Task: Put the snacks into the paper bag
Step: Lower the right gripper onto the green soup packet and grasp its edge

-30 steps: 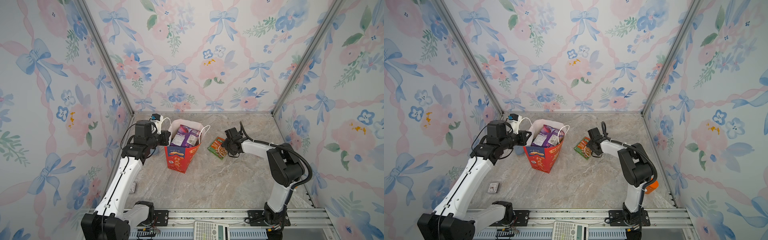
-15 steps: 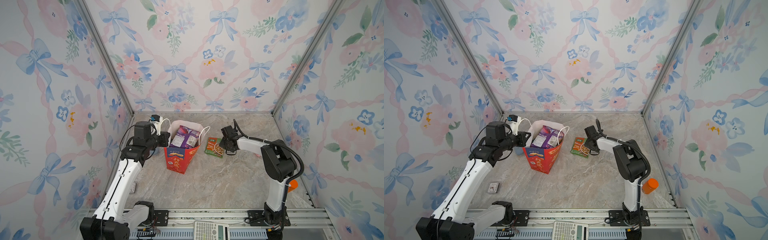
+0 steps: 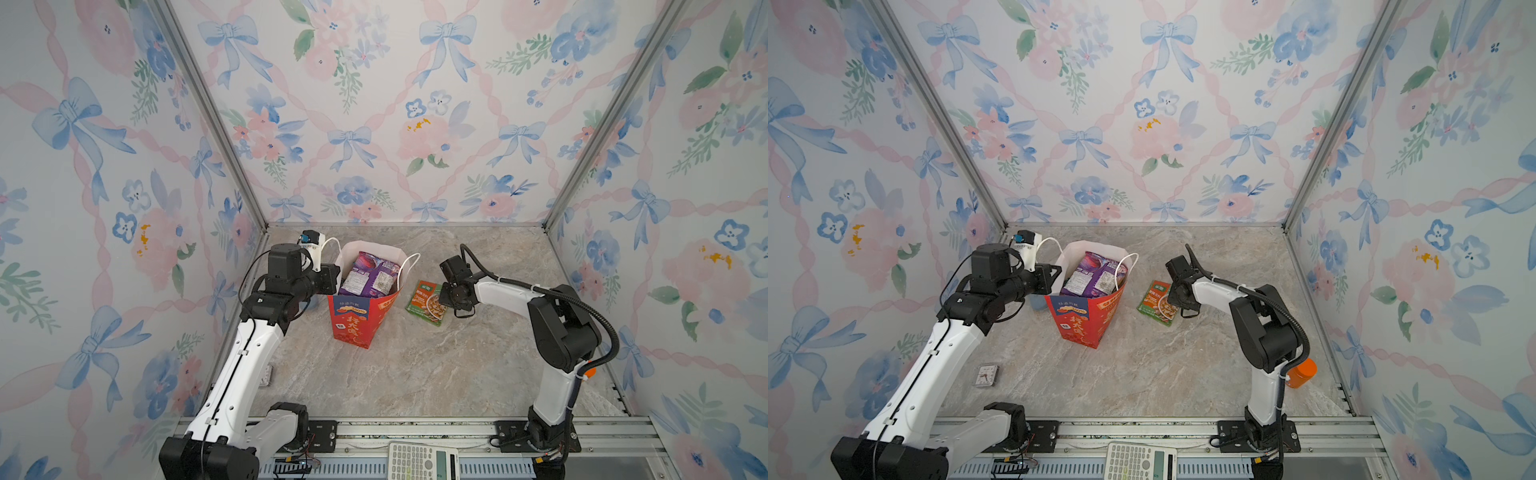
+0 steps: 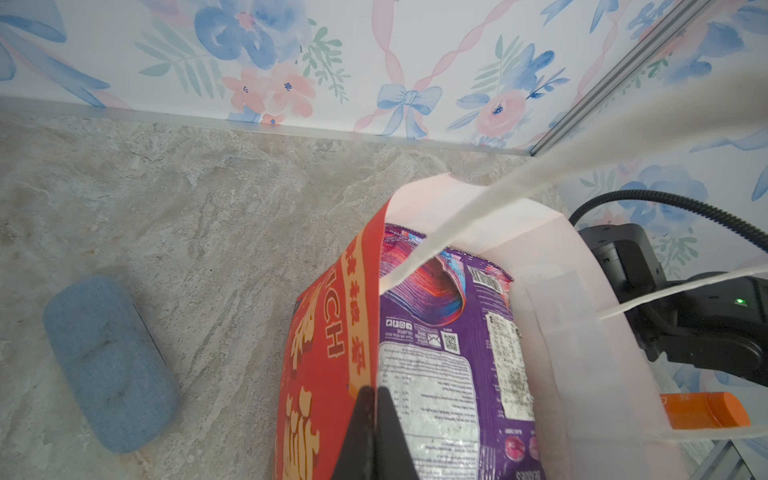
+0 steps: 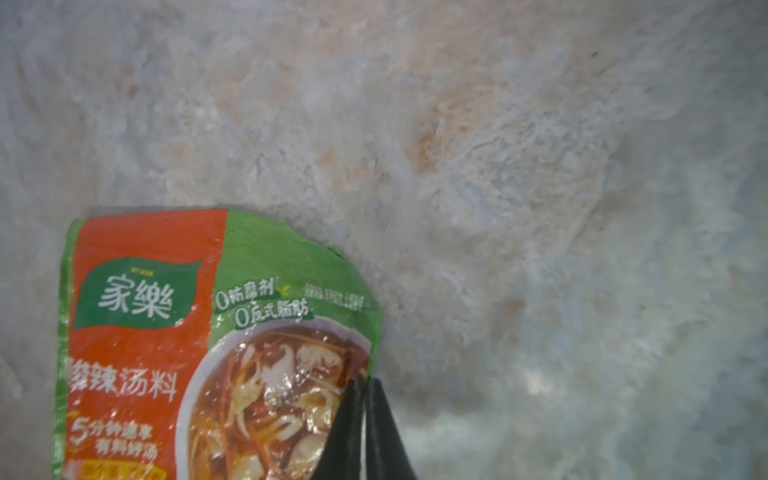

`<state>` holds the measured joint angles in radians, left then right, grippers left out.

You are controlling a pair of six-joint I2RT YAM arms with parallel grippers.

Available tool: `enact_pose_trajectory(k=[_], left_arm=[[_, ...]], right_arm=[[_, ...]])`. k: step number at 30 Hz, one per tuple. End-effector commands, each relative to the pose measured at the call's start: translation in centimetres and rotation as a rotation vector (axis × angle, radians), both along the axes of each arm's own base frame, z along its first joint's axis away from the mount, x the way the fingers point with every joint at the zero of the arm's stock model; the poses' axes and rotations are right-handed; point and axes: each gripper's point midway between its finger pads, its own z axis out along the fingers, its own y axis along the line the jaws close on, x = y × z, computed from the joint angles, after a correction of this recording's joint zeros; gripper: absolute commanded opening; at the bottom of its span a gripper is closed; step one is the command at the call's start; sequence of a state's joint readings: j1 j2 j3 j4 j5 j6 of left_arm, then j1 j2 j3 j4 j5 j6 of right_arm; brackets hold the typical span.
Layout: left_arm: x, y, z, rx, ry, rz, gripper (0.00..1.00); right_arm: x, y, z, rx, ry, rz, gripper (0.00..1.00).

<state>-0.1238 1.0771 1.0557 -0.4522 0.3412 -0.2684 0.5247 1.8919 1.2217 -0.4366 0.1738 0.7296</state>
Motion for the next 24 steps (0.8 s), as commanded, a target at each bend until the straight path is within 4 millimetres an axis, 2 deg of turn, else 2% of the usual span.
enact_pose_trajectory(k=[1,4,12,16,24], left_arm=[[0.5,-0.1,2.9,-0.005,-0.119,-0.023,0.0],[0.6,-0.3,2.9,-0.008,-0.116,-0.028,0.0],[0.8,-0.4,2.9,-0.011,-0.11,-0.03,0.0],[0.9,-0.4,2.8,-0.011,-0.108,-0.03,0.0],[1.0,-0.4,2.9,-0.015,-0.106,-0.031,0.0]], right_arm=[[-1.6,1.0,2.6,-0.096,0.001,0.125,0.33],[-1.9,2.3,2.7,-0.088,0.015,0.162,0.48],[-2.4,6.6,1.8,-0.041,0.04,0.194,0.67],[-2.0,7.8,0.8,-0.029,0.048,0.184,0.71],[-0.8,9.7,-0.3,-0.031,0.055,0.19,0.72]])
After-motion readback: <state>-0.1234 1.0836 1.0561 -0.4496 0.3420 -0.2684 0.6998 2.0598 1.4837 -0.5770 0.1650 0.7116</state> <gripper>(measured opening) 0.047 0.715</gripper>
